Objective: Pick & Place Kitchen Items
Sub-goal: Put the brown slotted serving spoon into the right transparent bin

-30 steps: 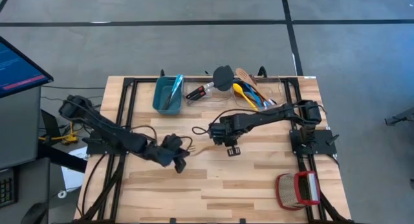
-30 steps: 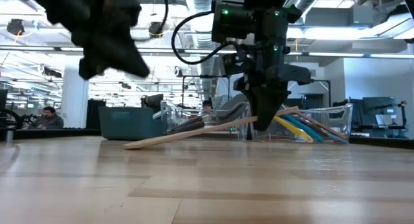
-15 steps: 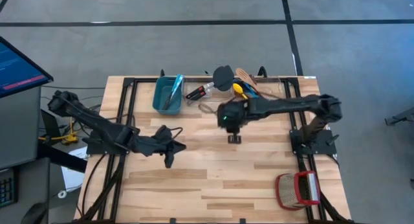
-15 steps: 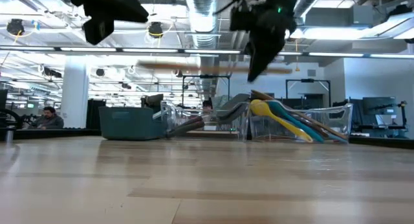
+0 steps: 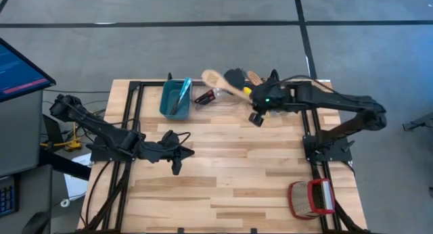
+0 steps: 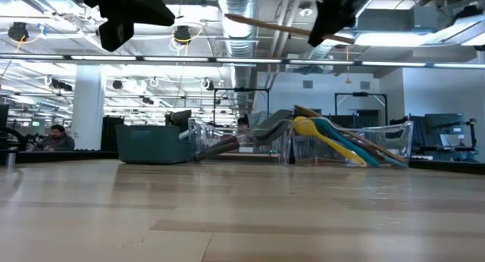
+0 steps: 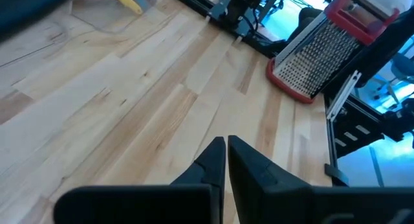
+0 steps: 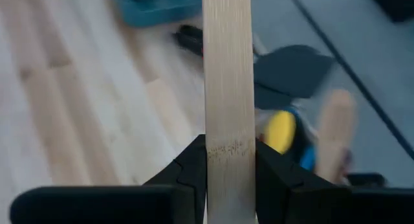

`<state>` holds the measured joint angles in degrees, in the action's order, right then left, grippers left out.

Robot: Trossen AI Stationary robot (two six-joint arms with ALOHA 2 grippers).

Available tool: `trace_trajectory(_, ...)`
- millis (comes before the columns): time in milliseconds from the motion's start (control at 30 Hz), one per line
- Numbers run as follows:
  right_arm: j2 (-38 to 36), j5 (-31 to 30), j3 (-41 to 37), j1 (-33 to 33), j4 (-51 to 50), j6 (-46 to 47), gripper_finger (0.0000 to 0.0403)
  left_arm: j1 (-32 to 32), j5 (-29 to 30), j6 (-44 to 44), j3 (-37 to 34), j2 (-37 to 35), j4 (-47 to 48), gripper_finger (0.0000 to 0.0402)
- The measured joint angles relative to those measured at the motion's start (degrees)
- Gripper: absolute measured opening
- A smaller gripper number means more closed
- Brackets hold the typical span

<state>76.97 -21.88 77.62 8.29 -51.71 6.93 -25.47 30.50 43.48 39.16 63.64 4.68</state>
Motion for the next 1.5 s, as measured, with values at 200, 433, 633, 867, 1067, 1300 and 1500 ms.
trace_trajectory(200,-3.7,-7.8,-0.1,0.0,-5.9,4.5,0.0078,0.0,0.2,-1.1,0.0,0.0,0.0,0.0004)
trace_trajectory(433,-9.0,-13.4,-13.1,-1.6,2.6,6.0,0.0078,0.0,3.1,-1.7,0.0,0.0,0.0,0.0004)
trace_trajectory(633,-15.3,-20.7,-29.9,-2.2,21.7,8.1,0.0078,0.0,3.1,-1.7,0.0,0.0,0.0,0.0004)
trace_trajectory(867,-17.0,-32.1,-41.1,-2.2,34.3,7.9,0.0078,0.0,4.2,-1.7,0.0,0.0,0.0,0.0003)
trace_trajectory(1067,-15.6,-36.7,-48.2,-2.2,41.2,7.9,0.0078,0.0,5.5,-1.7,0.0,0.0,0.0,0.0003)
trace_trajectory(1300,-15.8,-35.2,-50.1,-3.1,50.5,18.8,0.0078,0.0,5.6,-1.7,0.0,0.0,0.0,0.0004)
trace_trajectory(1500,-19.6,-31.3,-50.1,-4.9,66.0,30.0,0.0078,0.0,5.6,-1.5,0.0,0.0,0.0,0.0004)
